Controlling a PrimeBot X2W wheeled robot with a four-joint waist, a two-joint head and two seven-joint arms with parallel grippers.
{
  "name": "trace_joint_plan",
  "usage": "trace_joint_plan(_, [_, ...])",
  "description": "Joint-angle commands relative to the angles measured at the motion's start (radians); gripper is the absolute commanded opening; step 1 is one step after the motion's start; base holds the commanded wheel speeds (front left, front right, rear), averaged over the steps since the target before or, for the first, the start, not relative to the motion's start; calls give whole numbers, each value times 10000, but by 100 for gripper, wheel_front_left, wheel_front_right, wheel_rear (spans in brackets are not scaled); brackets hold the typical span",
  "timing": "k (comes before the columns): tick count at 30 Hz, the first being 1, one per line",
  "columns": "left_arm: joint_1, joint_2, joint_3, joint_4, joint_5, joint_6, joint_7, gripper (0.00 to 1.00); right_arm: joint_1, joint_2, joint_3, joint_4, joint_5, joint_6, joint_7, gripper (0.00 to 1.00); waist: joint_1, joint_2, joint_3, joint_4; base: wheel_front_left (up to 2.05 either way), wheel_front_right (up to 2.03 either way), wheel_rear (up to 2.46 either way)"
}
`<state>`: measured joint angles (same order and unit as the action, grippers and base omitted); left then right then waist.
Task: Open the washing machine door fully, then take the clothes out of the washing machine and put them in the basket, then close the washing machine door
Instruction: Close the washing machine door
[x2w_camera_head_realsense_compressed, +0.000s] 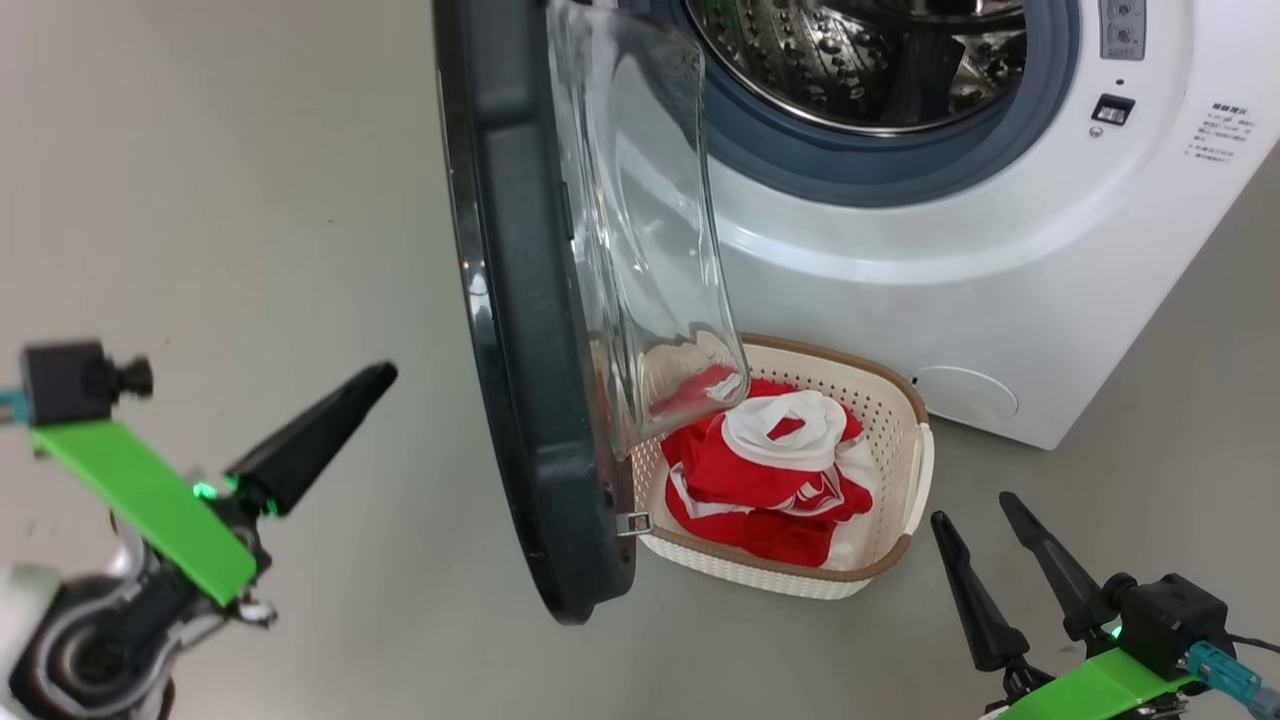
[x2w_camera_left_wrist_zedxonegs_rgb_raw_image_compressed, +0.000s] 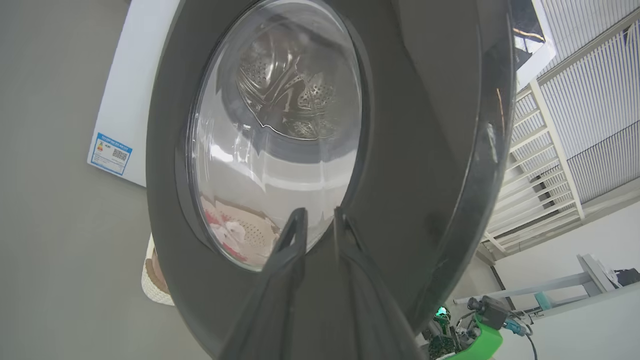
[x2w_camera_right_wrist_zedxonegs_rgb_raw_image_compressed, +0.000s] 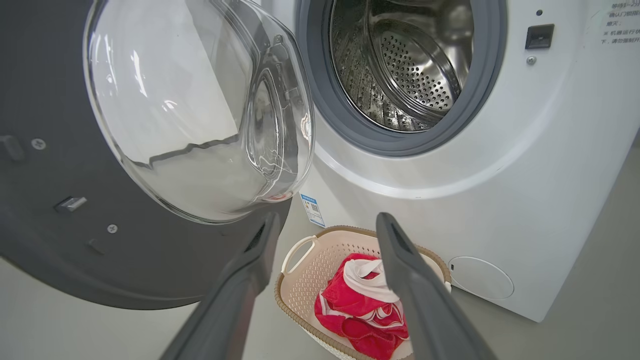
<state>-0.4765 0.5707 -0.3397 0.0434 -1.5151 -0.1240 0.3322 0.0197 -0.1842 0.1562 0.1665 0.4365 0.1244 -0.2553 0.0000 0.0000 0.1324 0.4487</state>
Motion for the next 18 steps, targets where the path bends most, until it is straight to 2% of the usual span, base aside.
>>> trace_joint_plan(1, [42, 434, 518, -47, -26, -67, -239, 30, 76, -70, 230, -222, -23, 63, -65, 100, 0, 0, -93, 43, 0, 0, 0])
trace_joint_plan(4, [535, 342, 517, 188, -124, -67, -584, 48, 167, -59, 243, -216, -6, 63, -65, 100, 0, 0, -210, 70, 0, 0, 0])
trace_joint_plan(5, [701, 310, 499, 274, -122, -67, -706, 72, 187, -60, 251, -215, -2, 63, -65, 100, 0, 0, -240, 75, 0, 0, 0])
trace_joint_plan(8, [1146, 221, 429, 508, -112, -67, -1048, 100, 242, -70, 283, -222, 10, 63, -65, 100, 0, 0, -316, 90, 0, 0, 0])
trace_joint_plan(18, [2189, -192, 229, 1714, 268, -67, -2832, 100, 293, -97, 373, -202, 32, 63, -65, 100, 0, 0, -446, 69, 0, 0, 0])
